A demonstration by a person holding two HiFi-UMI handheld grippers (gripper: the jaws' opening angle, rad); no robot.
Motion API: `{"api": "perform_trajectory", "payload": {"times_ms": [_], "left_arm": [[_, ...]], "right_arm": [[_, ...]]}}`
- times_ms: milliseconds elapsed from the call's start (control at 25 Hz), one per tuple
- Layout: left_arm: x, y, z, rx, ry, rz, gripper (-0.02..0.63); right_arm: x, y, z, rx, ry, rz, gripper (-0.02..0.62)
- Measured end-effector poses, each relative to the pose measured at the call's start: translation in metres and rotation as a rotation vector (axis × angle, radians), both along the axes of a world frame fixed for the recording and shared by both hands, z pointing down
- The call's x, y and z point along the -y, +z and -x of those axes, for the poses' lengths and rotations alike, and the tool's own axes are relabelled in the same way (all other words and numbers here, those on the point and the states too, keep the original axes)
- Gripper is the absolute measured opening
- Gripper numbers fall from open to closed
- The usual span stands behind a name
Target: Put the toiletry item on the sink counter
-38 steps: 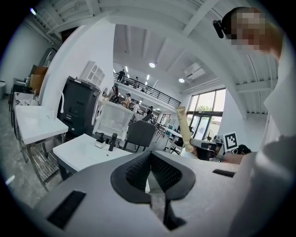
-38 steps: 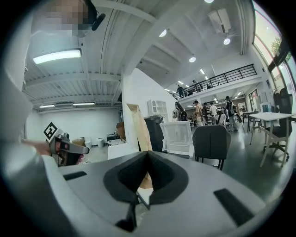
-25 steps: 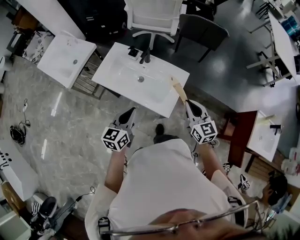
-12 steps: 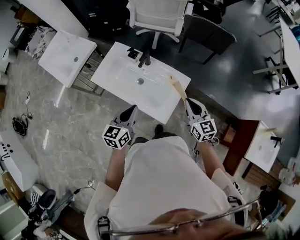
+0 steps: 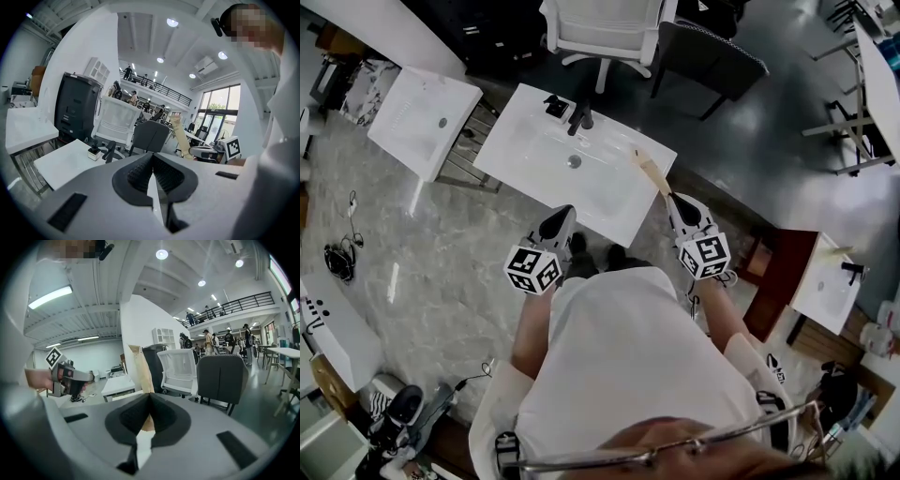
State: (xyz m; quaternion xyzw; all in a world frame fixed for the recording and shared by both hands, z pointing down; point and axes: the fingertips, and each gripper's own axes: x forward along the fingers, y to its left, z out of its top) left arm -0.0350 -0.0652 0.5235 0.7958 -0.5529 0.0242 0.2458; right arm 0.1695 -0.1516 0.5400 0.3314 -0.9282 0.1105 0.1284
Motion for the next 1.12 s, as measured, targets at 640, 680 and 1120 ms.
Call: {"api": "perform_trajectory", "payload": {"times_ms": [640, 680, 1120], "left_arm": [[0.037, 0.018, 0.034, -0.039, 0.154, 0.043, 0.005], [0.040, 0.019, 0.035, -0.039, 0.163, 0.045, 0.005], [0.065, 0.042, 0.044, -0.073, 0.215, 0.088, 0.005]], "right_arm": [[0.027, 0.015, 0.027, -0.122, 0.103, 0.005, 0.006], [0.031, 0.016, 0.029, -0.133, 0.105, 0.003, 0.006], [0.076, 0.048, 0.048, -0.277, 0.090, -0.006, 0.006]]}}
